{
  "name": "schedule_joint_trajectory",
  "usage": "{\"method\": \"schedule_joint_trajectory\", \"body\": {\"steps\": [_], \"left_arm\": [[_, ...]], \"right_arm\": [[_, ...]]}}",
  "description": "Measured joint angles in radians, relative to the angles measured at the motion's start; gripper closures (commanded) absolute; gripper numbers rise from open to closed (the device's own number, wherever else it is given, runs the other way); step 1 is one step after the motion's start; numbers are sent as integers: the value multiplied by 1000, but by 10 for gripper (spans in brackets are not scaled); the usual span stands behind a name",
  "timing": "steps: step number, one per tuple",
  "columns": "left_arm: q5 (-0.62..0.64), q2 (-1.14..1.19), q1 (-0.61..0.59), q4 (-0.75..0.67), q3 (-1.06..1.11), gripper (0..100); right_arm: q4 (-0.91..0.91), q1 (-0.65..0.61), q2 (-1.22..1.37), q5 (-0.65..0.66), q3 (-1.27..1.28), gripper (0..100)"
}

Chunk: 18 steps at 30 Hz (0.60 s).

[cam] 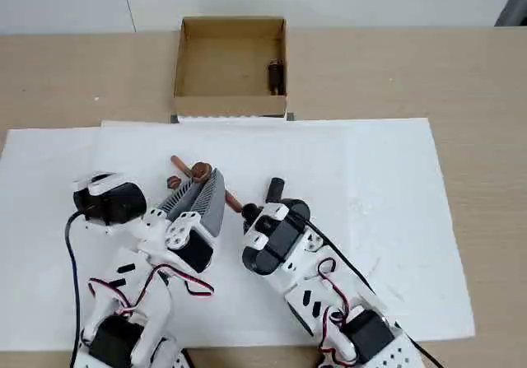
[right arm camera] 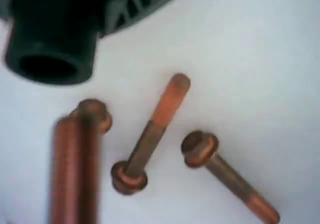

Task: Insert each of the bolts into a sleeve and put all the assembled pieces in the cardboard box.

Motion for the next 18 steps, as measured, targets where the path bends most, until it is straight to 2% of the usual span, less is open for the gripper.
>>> {"method": "schedule_joint_trajectory", "body": {"steps": [11, 18], "left_arm": [[21, -6, 38, -20, 38, 994], [46, -8, 40, -97, 89, 994]], "right_arm": [[-9, 0, 2, 2, 2, 995], [-9, 0, 2, 14, 2, 995]]}}
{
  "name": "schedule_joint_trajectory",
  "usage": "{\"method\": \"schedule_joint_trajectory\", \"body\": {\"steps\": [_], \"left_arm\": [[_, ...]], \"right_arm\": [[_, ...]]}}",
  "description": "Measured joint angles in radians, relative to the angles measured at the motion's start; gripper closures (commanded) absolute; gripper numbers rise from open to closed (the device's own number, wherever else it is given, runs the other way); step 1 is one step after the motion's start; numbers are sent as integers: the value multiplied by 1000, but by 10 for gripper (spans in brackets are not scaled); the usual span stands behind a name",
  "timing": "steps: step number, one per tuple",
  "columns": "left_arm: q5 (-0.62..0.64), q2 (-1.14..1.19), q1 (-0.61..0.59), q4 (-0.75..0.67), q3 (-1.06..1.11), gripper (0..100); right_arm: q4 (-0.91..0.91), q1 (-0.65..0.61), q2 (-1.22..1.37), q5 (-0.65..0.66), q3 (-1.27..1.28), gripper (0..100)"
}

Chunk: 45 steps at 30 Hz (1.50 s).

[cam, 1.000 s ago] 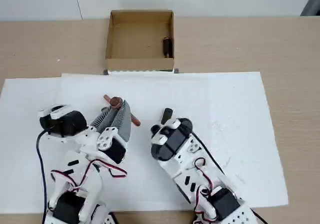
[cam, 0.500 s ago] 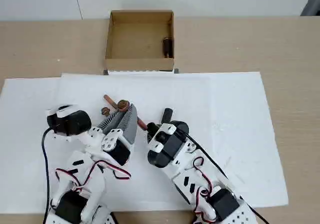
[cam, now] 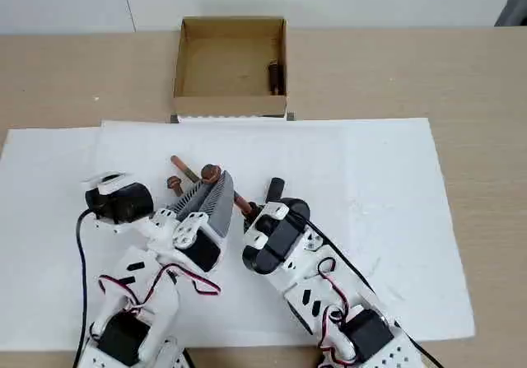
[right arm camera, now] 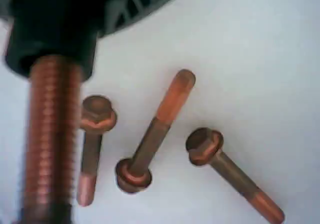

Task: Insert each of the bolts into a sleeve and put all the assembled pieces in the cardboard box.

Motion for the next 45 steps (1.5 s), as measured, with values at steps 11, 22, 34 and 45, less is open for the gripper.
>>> {"method": "schedule_joint_trajectory", "body": {"steps": [11, 22, 34, 45], "left_arm": [[-2, 8, 15, -28, 52, 994], [-114, 5, 140, 158, 49, 992], [-230, 6, 74, 178, 51, 797], [-236, 8, 69, 180, -26, 798]], "right_arm": [[-3, -2, 0, 37, 0, 995], [-3, -6, 0, 38, 0, 995], [-3, -5, 0, 38, 0, 995], [-3, -3, 0, 38, 3, 995]]}}
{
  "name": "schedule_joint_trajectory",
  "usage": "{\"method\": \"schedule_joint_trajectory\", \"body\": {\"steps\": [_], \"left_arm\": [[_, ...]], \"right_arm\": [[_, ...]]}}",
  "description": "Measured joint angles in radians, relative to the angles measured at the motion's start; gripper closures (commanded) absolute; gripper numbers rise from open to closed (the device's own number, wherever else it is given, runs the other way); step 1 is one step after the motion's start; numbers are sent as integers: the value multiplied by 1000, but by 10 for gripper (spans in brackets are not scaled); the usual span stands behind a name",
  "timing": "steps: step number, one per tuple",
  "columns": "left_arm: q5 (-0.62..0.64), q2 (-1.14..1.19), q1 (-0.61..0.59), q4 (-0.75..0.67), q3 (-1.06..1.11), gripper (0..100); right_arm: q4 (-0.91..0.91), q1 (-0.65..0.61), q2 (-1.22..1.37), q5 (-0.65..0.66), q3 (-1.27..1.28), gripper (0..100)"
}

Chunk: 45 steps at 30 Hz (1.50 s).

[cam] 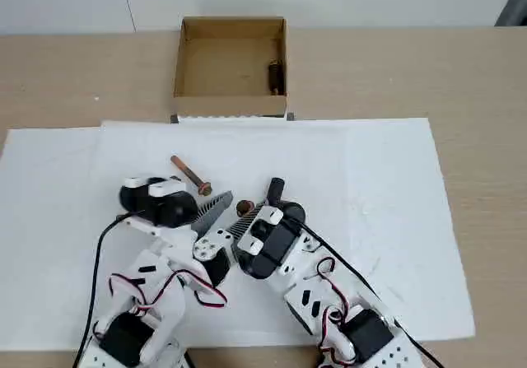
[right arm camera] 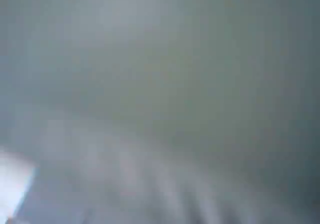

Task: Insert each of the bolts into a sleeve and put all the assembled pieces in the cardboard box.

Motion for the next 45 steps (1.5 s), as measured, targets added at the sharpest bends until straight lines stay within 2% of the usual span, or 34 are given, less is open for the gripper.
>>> {"method": "schedule_joint_trajectory", "body": {"steps": [5, 9, 13, 17, 23, 30, 36, 45], "left_arm": [[-46, 0, -77, 34, -78, 822], [-150, -2, -195, 40, -104, 994], [-295, -2, -287, 40, -104, 994], [-411, -3, -328, 60, -63, 994], [-442, -2, -341, 135, 77, 994], [-442, -2, -341, 183, 160, 994], [-443, -2, -351, 183, 167, 994], [-440, -2, -460, 183, 167, 994]], "right_arm": [[0, 0, 0, 0, 9, 995], [0, 43, 0, -35, 25, 995], [0, 112, 0, -92, 25, 995], [29, 192, 2, -141, 25, 996], [183, 319, 3, -255, -26, 996], [382, 354, 25, -281, -232, 996], [413, 353, 273, -285, -462, 996], [413, 354, 971, -319, -1002, 996]]}}
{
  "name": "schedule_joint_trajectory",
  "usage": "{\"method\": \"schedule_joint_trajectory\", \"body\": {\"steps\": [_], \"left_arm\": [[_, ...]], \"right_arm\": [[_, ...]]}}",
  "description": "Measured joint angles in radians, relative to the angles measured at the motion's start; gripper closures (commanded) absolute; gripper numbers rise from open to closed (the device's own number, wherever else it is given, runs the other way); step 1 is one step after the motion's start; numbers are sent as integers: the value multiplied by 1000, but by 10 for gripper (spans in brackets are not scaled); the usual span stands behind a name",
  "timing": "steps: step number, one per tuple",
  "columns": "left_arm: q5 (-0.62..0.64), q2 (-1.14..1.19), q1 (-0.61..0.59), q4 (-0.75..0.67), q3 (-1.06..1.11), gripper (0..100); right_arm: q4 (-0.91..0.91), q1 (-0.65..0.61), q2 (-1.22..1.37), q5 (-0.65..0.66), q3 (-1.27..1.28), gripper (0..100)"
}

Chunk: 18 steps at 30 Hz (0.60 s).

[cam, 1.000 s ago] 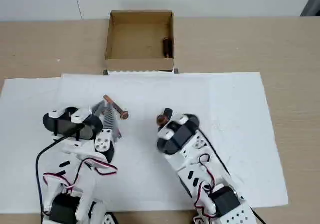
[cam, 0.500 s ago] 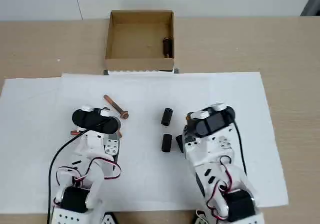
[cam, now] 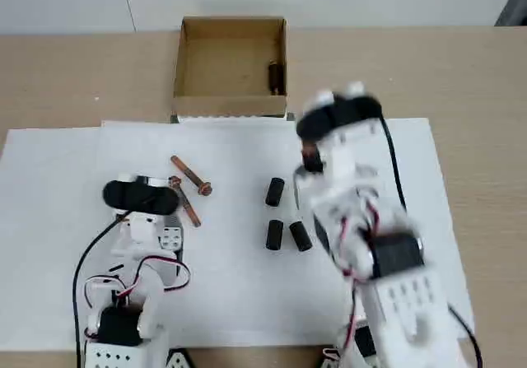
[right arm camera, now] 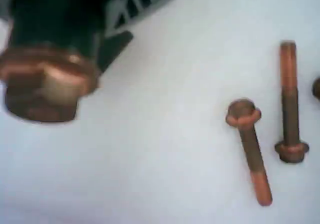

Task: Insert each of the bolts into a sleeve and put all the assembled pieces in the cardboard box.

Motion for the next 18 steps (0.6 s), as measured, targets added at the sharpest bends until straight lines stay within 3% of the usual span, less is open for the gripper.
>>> {"method": "schedule_joint_trajectory", "body": {"steps": [7, 18], "left_arm": [[-9, 0, -8, 0, 0, 994], [-9, 0, -8, 0, 0, 994]], "right_arm": [[-104, -3, 488, 5, -414, 995], [-176, -3, 1174, 272, -1057, 995]]}}
